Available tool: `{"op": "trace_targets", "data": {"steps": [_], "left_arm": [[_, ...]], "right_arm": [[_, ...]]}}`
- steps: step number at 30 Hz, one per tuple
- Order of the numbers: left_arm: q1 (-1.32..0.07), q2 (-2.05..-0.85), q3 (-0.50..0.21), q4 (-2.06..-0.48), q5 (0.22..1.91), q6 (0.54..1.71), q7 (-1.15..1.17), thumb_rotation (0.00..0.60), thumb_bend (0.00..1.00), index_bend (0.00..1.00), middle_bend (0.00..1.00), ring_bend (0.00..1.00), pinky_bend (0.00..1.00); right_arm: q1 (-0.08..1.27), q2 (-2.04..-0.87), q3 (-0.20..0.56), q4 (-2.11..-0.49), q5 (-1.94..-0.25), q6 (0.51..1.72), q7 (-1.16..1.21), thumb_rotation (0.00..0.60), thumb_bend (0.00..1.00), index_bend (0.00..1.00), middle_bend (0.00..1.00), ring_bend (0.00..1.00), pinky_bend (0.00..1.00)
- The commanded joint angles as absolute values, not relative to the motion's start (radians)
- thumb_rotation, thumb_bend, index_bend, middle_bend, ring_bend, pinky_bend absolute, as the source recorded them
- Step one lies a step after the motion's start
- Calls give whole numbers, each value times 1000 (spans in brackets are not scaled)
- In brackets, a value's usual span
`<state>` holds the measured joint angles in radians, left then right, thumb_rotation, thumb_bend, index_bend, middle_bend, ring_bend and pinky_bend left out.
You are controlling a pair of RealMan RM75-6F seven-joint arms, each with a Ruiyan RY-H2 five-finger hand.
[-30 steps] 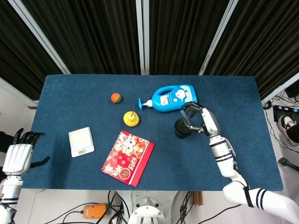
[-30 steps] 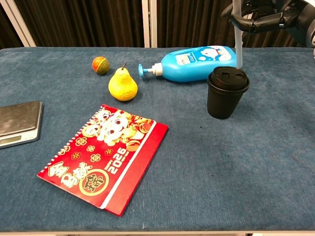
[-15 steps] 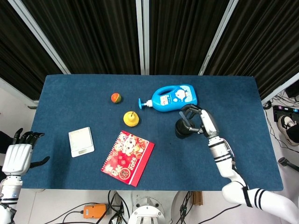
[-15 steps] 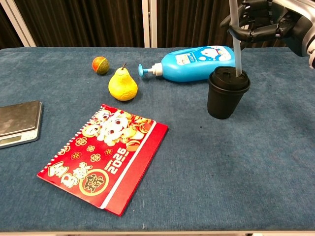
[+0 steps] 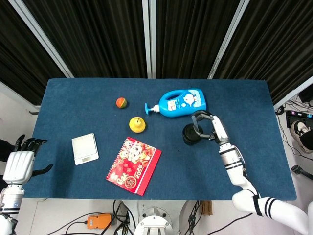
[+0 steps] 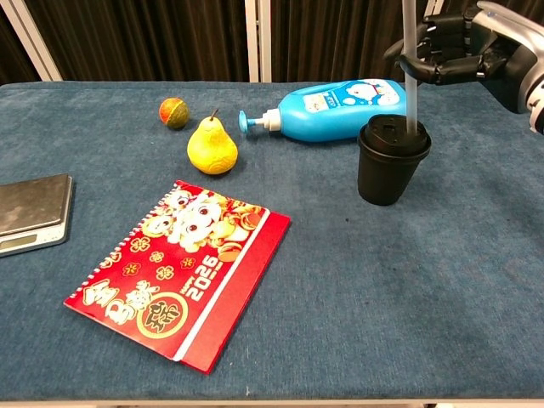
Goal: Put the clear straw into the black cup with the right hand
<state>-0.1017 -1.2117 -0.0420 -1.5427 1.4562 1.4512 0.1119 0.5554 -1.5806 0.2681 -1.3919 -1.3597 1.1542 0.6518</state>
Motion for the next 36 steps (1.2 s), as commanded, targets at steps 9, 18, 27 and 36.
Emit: {"op": "trace_targets", "data": {"steps": [9,18,27,36], "left_arm": [[-107,-1214,-43,-1547,1457,1447,118,600,62,231,250,162,20],[-106,-1208,-47,-1544,1452,1449,108,600,62,231,250,162,20],[-107,-1210,-48,-1538,1458,1453,101,600,62,232,250,162,20],[-95,-1208,-42,-1546,1461,1471,104,600,62,231,250,162,20]], "right_arm": [[539,-1593,203,-1295,-1461,1179,821,600,627,307,339,129,169],[453,-1425,183,-1376,-1541,1354,694,600,617,241,298,101,135],[280,-1087,72,-1639,-1456,1371,150,600,485,60,165,20,98],[162,-1048,21,-1672,-1488,1487,128,600,450,20,122,0,46]]}}
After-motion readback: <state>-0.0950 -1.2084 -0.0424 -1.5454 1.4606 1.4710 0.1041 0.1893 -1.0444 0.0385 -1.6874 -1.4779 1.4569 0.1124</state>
